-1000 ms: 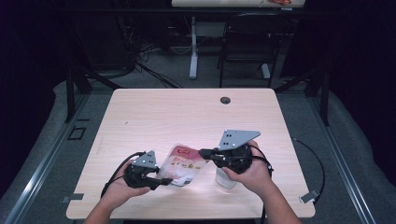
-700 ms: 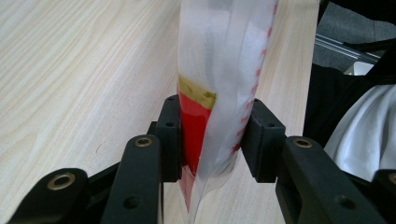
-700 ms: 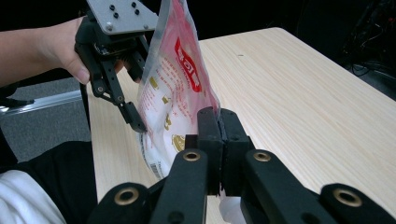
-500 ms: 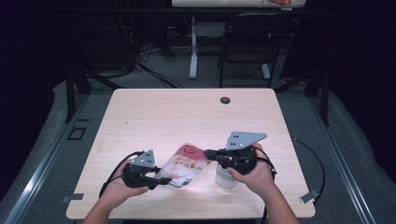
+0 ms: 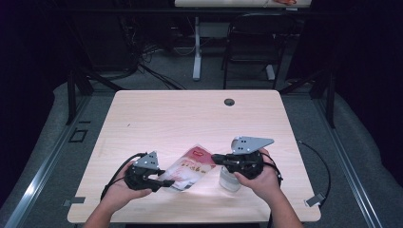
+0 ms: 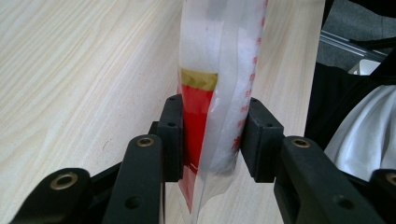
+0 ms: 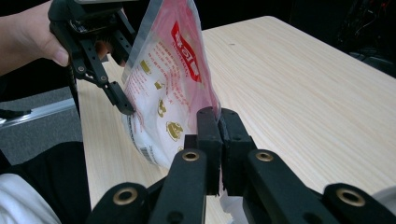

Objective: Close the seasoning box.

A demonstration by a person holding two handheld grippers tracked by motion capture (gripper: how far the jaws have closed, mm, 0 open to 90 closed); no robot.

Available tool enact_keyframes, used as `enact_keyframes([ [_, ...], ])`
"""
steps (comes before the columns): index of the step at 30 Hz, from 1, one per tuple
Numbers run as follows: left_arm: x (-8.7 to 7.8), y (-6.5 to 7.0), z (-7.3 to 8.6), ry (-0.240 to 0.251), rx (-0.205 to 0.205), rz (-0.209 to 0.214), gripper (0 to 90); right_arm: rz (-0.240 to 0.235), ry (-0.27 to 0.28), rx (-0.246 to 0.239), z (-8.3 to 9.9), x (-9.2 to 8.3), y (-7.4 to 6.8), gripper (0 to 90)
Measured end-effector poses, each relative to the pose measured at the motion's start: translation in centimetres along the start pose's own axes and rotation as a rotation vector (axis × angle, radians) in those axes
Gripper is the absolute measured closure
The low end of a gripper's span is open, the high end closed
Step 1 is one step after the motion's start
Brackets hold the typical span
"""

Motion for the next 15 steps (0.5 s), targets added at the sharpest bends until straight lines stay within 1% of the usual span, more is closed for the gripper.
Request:
enact_keyframes([
  [1,0.0,0.0,-0.1,-0.005,0.0,-0.002,64.9,0.001,0.0,0.008,0.2,0.0,0.2,88.2],
  [2,0.0,0.0,-0.2,-0.019,0.011,-0.02,64.9,0.001,-0.001,0.017,0.4,0.0,0.3,88.2],
  [3,0.1,-0.1,-0.4,-0.012,0.003,-0.003,65.0,0.001,-0.004,0.017,0.5,0.0,0.4,88.2],
  [6,0.1,-0.1,-0.8,-0.012,0.002,-0.004,65.2,0.003,0.003,0.027,0.8,-0.3,0.7,88.3],
  [12,-0.2,-0.2,-1.8,-0.048,0.02,-0.007,65.6,0.007,0.014,0.045,1.1,-0.6,1.1,88.1],
  [15,-0.4,-0.2,-2.2,-0.068,0.03,-0.009,65.7,0.013,0.012,0.044,1.3,-0.7,1.1,88.1],
])
Point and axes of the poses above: each handheld gripper's, and its own axes: x roughly forward along the jaws, z roughly out of its underside, y roughly to its right, the point moved 3 cm from there along x, roughly forward along the jaws, and after that the axes turned 7 degrees about y, right-handed, at the moved point
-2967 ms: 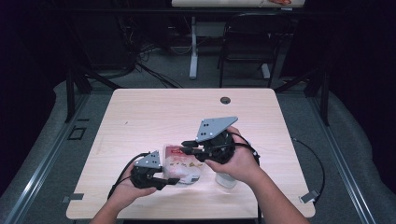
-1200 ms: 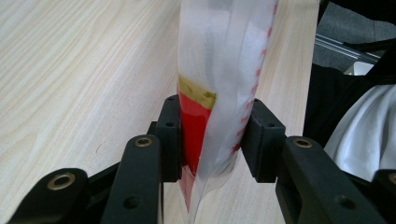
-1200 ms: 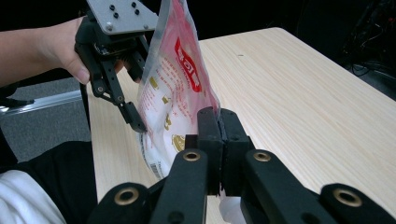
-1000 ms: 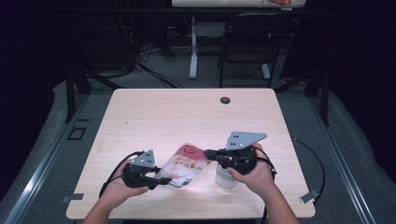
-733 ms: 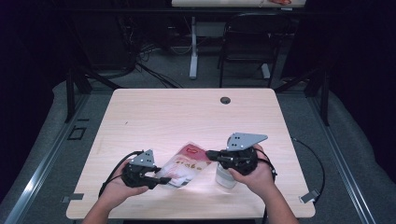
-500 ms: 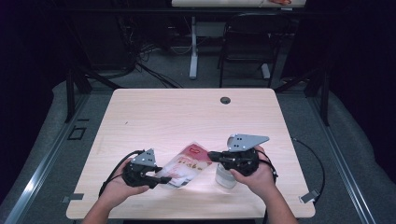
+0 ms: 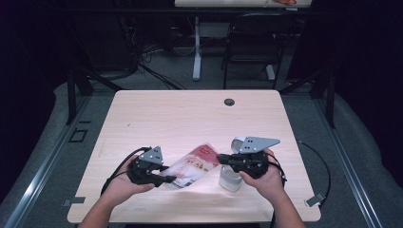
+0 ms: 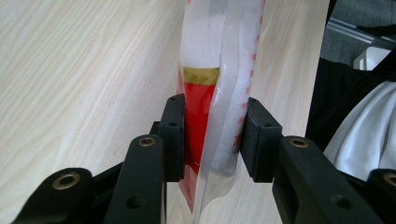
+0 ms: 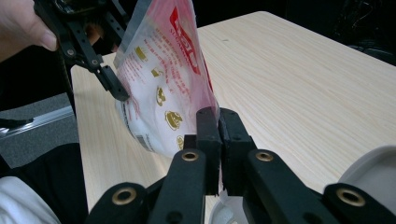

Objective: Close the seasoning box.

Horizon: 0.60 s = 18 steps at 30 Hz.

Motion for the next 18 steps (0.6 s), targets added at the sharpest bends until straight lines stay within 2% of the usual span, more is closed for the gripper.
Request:
enact_keyframes([
  [4,-0.2,0.0,-0.4,-0.024,0.006,0.004,65.9,0.001,-0.002,0.004,0.3,0.0,0.1,87.8],
  [18,-0.4,-0.1,-1.2,-0.054,0.009,0.005,66.2,0.006,-0.007,0.02,1.0,-0.1,0.4,86.6],
])
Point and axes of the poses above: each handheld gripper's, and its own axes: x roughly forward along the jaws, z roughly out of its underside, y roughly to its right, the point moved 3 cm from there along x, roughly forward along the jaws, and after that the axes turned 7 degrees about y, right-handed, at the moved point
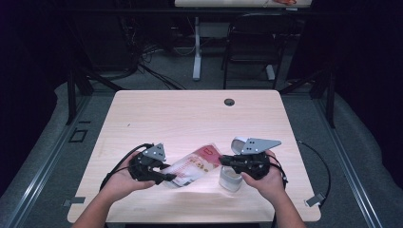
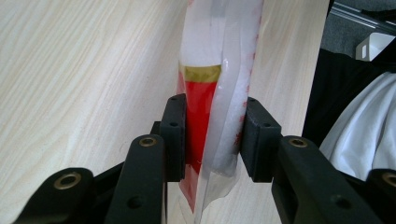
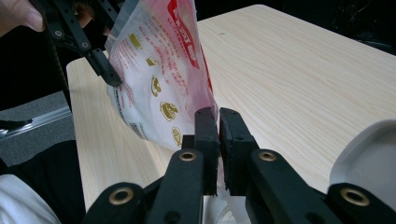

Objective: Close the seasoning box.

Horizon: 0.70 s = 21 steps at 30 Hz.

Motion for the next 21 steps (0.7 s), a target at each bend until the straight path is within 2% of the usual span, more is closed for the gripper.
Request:
enact_keyframes([
  [21,-1.1,0.1,-0.9,-0.014,0.017,-0.002,66.9,0.0,-0.001,0.01,0.4,0.1,0.2,85.5],
])
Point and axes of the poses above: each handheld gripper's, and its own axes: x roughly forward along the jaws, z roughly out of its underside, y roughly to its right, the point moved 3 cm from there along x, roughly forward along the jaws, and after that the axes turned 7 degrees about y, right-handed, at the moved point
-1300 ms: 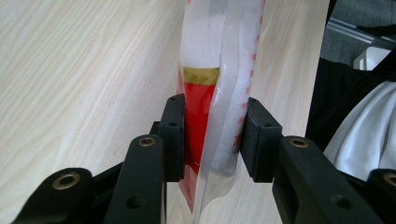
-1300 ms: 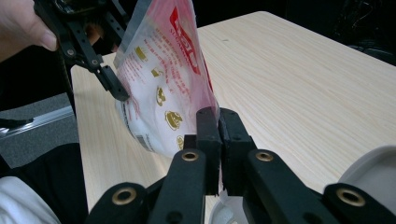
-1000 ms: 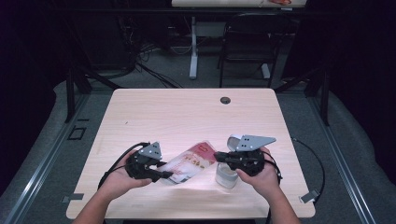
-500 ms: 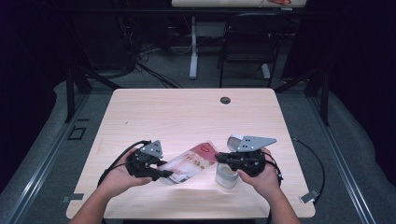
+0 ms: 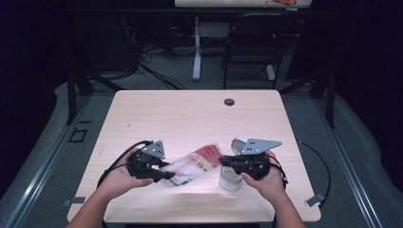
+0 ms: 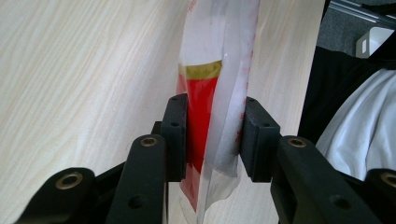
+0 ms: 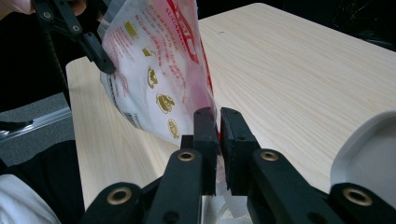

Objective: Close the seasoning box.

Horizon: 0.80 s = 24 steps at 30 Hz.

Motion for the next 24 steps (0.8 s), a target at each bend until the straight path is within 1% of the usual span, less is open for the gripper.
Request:
enact_keyframes([
  [5,-0.45,-0.01,-0.12,-0.001,0.005,0.0,67.5,-0.001,-0.014,0.001,0.32,0.33,0.0,85.4],
  [16,-0.93,-0.22,-0.33,0.022,-0.005,0.004,69.6,0.008,-0.039,0.0,0.76,0.71,0.14,85.2],
  [24,-0.99,-0.34,-0.46,0.028,-0.011,0.008,70.9,0.004,-0.033,0.008,0.9,0.69,0.26,85.1],
])
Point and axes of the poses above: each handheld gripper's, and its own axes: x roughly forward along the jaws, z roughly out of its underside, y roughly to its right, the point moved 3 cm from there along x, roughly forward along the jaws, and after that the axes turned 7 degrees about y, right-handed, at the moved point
